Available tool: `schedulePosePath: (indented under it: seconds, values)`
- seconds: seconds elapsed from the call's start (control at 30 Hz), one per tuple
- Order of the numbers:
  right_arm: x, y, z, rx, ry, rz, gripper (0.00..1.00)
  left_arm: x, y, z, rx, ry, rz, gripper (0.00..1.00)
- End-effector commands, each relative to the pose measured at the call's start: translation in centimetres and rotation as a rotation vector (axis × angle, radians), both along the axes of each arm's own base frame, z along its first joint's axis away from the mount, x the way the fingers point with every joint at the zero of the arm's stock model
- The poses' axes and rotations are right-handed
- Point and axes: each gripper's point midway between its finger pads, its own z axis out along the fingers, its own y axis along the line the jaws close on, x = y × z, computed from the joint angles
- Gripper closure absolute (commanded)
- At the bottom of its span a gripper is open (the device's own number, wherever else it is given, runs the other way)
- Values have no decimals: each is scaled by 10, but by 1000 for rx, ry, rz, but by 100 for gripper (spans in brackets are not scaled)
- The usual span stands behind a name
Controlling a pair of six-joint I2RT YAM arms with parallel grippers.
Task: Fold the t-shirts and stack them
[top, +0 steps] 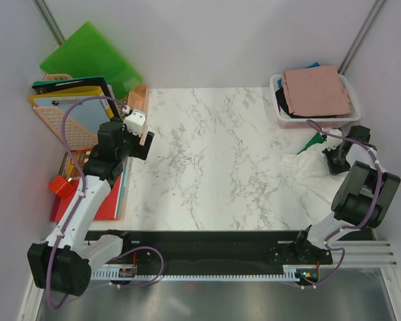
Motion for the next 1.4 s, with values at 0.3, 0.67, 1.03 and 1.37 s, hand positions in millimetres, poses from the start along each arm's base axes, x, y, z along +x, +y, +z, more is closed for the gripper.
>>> schedulePosePath:
  seconds: [0.3,0.67,1.03,1.37]
  values:
    - [-107,57,25,35,106,161,100,4,-1,8,14,-34,-22,0]
    - [-82,71,95,60,-91,182,100,2,-1,6,20,-28,-25,0]
    - [-45,92,271,93,-553,71,21,21,-20,15,74,138,-71,0]
    - [75,60,293,103,-434,-18,2,30,-58,18,-30,434,-189,0]
